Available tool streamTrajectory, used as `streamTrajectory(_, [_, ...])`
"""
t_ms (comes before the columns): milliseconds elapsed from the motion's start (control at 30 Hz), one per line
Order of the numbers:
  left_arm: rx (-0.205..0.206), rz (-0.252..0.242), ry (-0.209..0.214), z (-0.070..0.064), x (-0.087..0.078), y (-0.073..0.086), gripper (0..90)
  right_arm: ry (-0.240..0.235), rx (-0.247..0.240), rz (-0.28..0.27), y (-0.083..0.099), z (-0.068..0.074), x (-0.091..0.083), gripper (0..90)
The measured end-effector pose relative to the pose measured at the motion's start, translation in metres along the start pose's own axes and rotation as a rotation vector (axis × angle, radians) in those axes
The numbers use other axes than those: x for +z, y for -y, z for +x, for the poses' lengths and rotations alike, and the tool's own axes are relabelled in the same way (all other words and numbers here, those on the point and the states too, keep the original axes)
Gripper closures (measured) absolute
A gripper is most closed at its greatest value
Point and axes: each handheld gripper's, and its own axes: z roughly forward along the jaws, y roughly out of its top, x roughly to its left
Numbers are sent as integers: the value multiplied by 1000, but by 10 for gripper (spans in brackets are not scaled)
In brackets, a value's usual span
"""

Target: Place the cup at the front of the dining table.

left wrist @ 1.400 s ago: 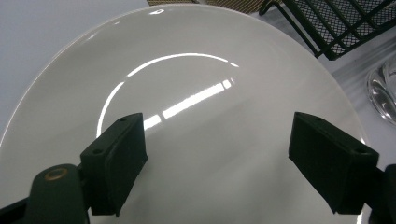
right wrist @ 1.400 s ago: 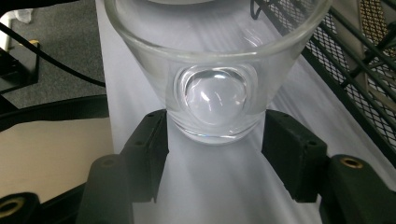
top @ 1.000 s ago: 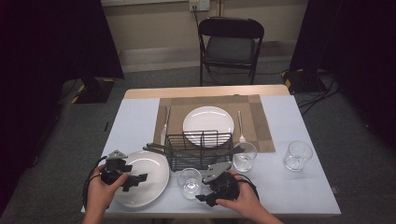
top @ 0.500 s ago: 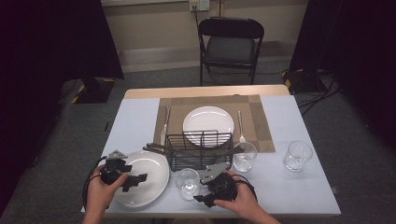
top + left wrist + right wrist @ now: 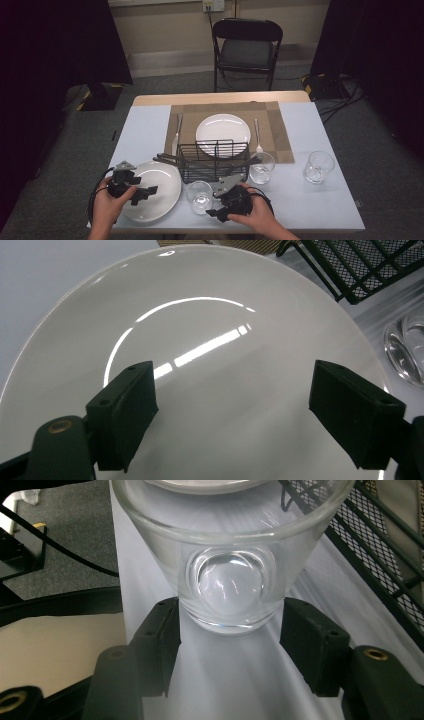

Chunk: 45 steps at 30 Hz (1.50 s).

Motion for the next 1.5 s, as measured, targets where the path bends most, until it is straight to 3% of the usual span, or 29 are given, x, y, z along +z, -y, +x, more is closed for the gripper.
streamTrajectory(1067, [-6,-6,-3,1,-1,0,186,-30,-16,-9,-6,2,11,422])
streamTrajectory(1500, [4,10,-6,2,0,1,186,-26,26,-24,-1,-4,2,225])
